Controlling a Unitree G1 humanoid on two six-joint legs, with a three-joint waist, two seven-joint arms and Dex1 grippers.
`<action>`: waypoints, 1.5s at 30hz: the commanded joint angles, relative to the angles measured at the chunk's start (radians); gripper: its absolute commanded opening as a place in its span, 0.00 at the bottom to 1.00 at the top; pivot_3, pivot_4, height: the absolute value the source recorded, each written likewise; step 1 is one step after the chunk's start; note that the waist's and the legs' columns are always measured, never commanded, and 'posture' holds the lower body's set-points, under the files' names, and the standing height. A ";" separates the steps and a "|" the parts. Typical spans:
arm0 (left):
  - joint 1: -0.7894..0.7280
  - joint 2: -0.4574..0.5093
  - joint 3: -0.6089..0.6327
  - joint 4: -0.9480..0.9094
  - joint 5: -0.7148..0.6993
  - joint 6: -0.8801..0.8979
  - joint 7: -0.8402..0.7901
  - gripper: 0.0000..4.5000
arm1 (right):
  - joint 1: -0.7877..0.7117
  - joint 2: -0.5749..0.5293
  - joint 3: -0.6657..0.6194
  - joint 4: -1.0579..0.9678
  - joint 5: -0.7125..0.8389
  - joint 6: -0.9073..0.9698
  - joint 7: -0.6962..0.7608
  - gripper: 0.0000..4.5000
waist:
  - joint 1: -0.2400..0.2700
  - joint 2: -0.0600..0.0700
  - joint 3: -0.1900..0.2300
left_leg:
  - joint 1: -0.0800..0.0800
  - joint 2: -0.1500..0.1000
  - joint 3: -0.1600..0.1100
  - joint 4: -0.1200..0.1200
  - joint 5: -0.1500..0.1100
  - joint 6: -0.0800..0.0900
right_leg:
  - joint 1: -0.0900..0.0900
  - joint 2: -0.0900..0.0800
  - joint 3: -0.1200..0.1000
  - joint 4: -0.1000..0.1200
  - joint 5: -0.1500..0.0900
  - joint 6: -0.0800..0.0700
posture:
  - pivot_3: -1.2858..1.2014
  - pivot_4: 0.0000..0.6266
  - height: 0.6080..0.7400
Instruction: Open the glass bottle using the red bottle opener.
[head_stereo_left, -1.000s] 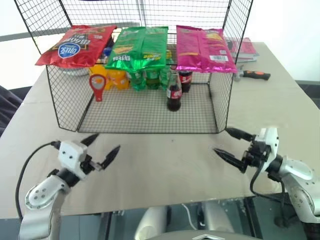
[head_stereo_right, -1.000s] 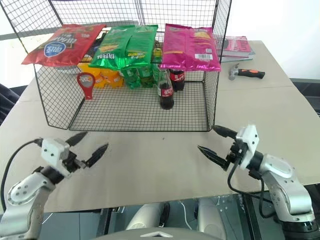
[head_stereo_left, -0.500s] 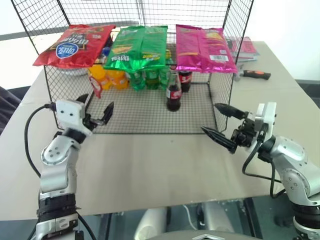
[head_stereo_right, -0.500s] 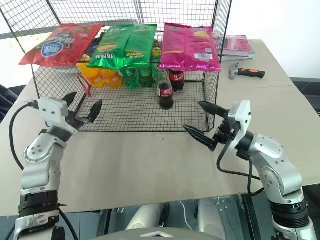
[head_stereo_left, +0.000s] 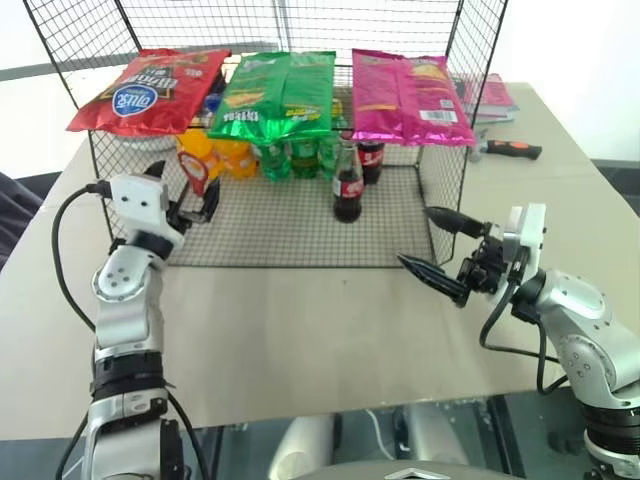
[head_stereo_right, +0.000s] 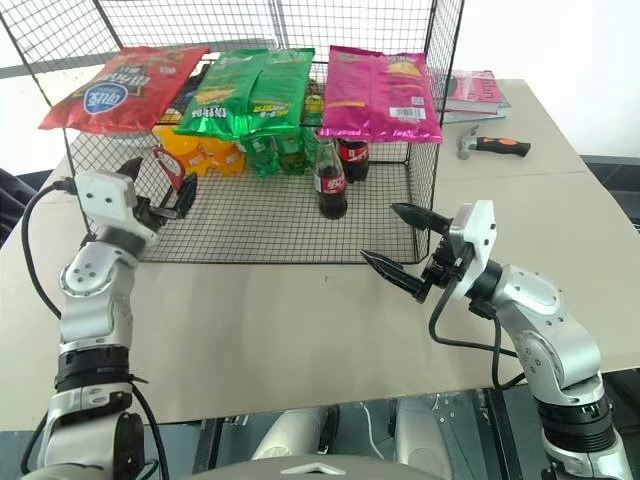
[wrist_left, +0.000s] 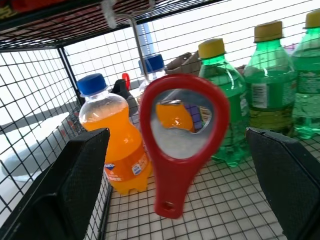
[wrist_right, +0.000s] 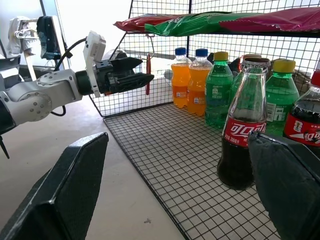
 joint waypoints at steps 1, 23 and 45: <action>-0.038 0.010 -0.008 0.030 0.011 -0.045 0.006 1.00 | -0.014 0.002 0.002 -0.012 -0.005 -0.026 0.011 0.99 | 0.000 0.000 0.000 | 0.000 0.000 0.000 0.000 0.000 0.000 | 0.000 0.000 0.000 0.000 0.000 0.000 | 0.52 0.24 1.00; -0.098 -0.006 0.000 0.160 -0.040 -0.126 -0.007 0.01 | -0.005 0.024 0.023 -0.003 -0.040 -0.046 0.007 1.00 | -0.001 0.000 0.000 | 0.000 0.000 0.000 0.000 0.000 0.000 | 0.000 0.000 0.000 0.001 0.000 0.000 | 0.52 0.24 1.00; 0.103 -0.070 0.036 -0.298 -0.424 0.247 -0.093 0.01 | -0.008 0.026 0.034 0.004 -0.047 -0.043 0.011 1.00 | 0.001 -0.001 0.000 | 0.000 0.000 0.000 0.000 0.000 0.000 | 0.000 0.000 0.001 0.001 0.000 0.000 | 0.52 0.24 1.00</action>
